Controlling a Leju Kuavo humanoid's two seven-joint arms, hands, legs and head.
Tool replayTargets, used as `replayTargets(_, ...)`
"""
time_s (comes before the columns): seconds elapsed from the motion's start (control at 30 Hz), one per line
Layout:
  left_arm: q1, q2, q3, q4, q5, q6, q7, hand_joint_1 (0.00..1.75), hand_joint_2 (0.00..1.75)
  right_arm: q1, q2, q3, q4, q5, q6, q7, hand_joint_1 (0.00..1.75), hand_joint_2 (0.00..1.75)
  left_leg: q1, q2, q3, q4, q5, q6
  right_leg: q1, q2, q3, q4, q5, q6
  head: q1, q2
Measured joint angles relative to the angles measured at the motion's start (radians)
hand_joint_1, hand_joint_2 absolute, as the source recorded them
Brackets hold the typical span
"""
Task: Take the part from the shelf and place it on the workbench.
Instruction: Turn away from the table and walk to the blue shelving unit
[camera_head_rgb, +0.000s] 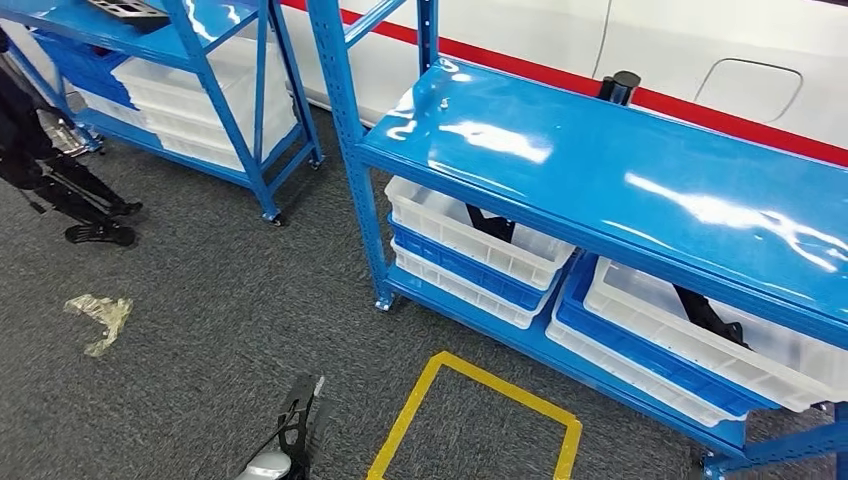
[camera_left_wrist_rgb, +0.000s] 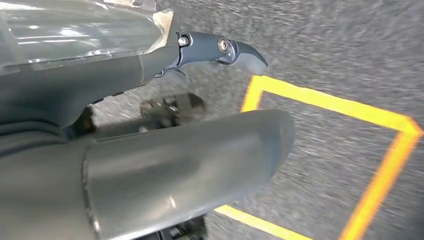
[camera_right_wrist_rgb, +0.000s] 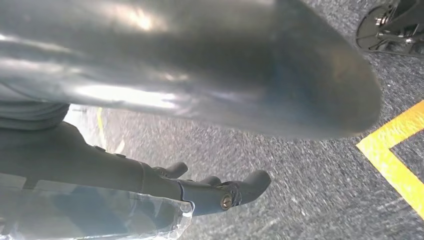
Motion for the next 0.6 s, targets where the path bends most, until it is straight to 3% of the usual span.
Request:
replayTargets(0.03,0.0,0.001,0.0,0.006,0.0,0.0,0.0,0.0,0.0,0.001,0.0,0.0,0.0,0.0,0.0,0.0,0.0,0.0,0.001,-0.002,0.0,-0.011,0.021,0.001,0.0,0.014,0.0,0.0,0.001,0.0,0.0,0.0)
replayTargets(0.07,-0.001,0.002,0.0,0.01,0.0,0.001,0.0,0.0,0.0,0.002,0.0,0.0,0.0,0.0,0.0,0.0,0.0,0.0,0.002,-0.008,0.019,-0.058,0.056,0.003,0.0,0.028,0.001,0.001,0.002,0.0,-0.001,0.0)
replayTargets(0.13,-0.002,0.002,0.0,0.012,-0.001,0.003,0.001,0.0,0.0,0.001,0.0,0.0,0.0,0.0,0.0,-0.001,0.0,0.0,0.006,-0.046,0.077,-0.189,0.123,0.007,0.002,0.053,0.0,0.003,0.003,0.006,-0.002,0.0)
replayTargets(0.2,-0.001,0.002,0.0,0.01,-0.002,0.008,0.004,0.0,0.0,0.0,0.0,0.0,0.0,0.0,0.001,-0.002,0.0,0.0,0.006,-0.075,0.108,-0.259,0.143,0.012,0.005,0.073,-0.005,0.003,0.007,0.018,-0.002,0.0)
replayTargets(0.27,0.001,-0.001,0.0,0.001,-0.003,0.014,0.008,0.0,0.0,0.004,-0.001,0.0,0.001,-0.001,0.001,-0.002,0.0,0.0,0.002,-0.06,0.111,-0.268,0.146,0.023,0.006,0.093,-0.012,-0.004,0.014,0.034,-0.001,0.0)
replayTargets(0.3,0.001,-0.003,0.0,-0.006,-0.003,0.016,0.008,0.0,0.0,0.007,-0.002,0.0,0.001,-0.002,0.002,-0.002,0.0,0.0,0.002,-0.048,0.115,-0.273,0.15,0.032,0.007,0.089,-0.017,-0.002,0.014,0.04,0.0,0.0)
replayTargets(0.37,0.002,-0.005,0.0,-0.014,-0.003,0.017,0.008,0.0,0.0,0.009,-0.002,0.0,0.002,-0.002,0.002,-0.002,0.0,0.0,0.004,-0.023,0.122,-0.286,0.161,0.048,0.011,0.046,-0.047,0.05,-0.013,0.041,0.006,0.0)
replayTargets(0.43,0.006,-0.006,0.0,-0.017,-0.003,0.017,0.008,0.0,0.0,0.006,-0.002,0.0,0.003,-0.002,0.001,-0.002,0.0,0.0,0.001,0.005,0.123,-0.289,0.164,0.054,0.013,-0.004,-0.106,0.175,-0.068,0.034,0.011,0.0)
replayTargets(0.5,0.012,-0.006,0.0,-0.018,-0.003,0.017,0.008,0.0,0.0,0.005,-0.002,0.0,0.003,-0.002,0.001,-0.002,0.0,0.0,-0.002,0.033,0.123,-0.289,0.162,0.054,0.012,-0.019,-0.149,0.271,-0.099,0.038,0.011,0.0)
replayTargets(0.53,0.013,-0.006,0.0,-0.019,-0.003,0.017,0.008,0.0,0.0,0.006,-0.002,0.0,0.003,-0.002,0.001,-0.002,0.0,0.0,-0.002,0.045,0.123,-0.289,0.161,0.054,0.01,-0.023,-0.146,0.269,-0.095,0.044,0.012,0.0)
replayTargets(0.6,0.014,-0.006,0.0,-0.022,-0.003,0.017,0.008,0.0,0.0,0.008,-0.004,0.0,0.003,-0.002,0.001,-0.002,0.0,0.0,-0.002,0.065,0.127,-0.288,0.156,0.049,0.009,-0.047,-0.077,0.149,-0.051,0.058,0.013,0.0)
